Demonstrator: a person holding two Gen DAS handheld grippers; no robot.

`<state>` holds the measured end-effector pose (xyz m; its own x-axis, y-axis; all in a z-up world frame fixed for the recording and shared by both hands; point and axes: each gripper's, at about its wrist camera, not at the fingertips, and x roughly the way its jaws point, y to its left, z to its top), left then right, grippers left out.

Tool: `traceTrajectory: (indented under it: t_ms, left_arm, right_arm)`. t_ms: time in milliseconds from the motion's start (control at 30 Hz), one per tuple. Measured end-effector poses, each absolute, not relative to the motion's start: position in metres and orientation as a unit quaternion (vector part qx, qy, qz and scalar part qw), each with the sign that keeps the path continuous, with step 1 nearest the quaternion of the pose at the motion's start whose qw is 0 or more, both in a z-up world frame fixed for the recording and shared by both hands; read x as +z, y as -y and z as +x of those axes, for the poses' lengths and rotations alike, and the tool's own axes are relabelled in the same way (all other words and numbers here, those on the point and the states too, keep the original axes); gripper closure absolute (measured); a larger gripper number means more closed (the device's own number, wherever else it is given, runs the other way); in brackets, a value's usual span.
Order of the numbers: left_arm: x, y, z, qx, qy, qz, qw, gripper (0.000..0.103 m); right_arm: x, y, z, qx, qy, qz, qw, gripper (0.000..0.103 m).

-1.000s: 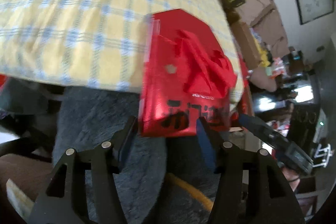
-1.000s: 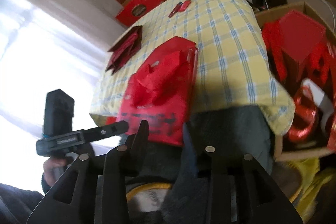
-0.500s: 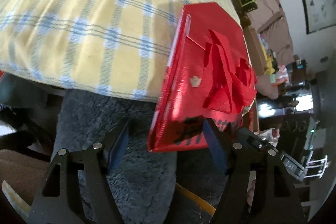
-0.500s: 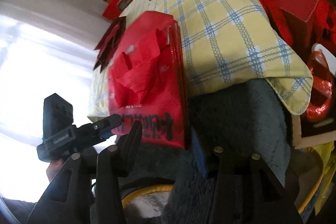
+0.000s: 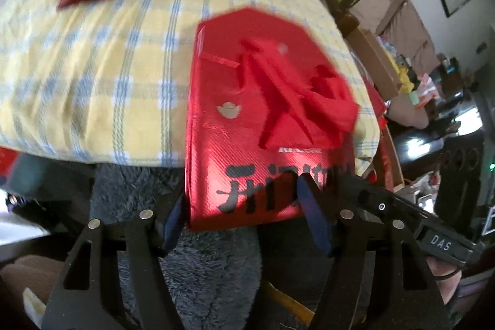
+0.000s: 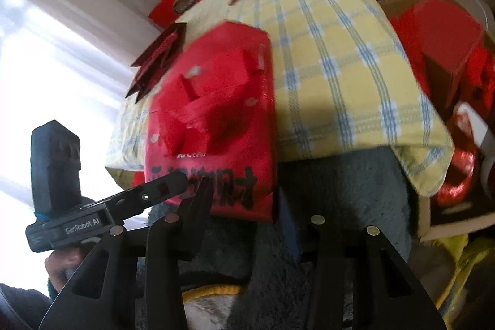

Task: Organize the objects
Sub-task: 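Raise the red KFC bag with the left gripper beside the right gripper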

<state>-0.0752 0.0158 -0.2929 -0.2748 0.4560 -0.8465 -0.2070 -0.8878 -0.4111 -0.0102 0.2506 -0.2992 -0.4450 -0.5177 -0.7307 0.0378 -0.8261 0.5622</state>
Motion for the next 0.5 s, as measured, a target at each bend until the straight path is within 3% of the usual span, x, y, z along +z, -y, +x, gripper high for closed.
traceTrajectory:
  t_ms: [200, 500]
  left_arm:
    - [-0.276, -0.023, -0.066, 0.814, 0.076, -0.54, 0.201, 0.041]
    - [-0.236, -0.034, -0.043, 0.866, 0.007, -0.465, 0.184, 0.042]
  right_arm:
    - [-0.294, -0.248, -0.008, -0.827, 0.233, 0.484, 0.166, 0.067]
    - [-0.262, -0.233, -0.001, -0.867, 0.175, 0.442, 0.151, 0.068]
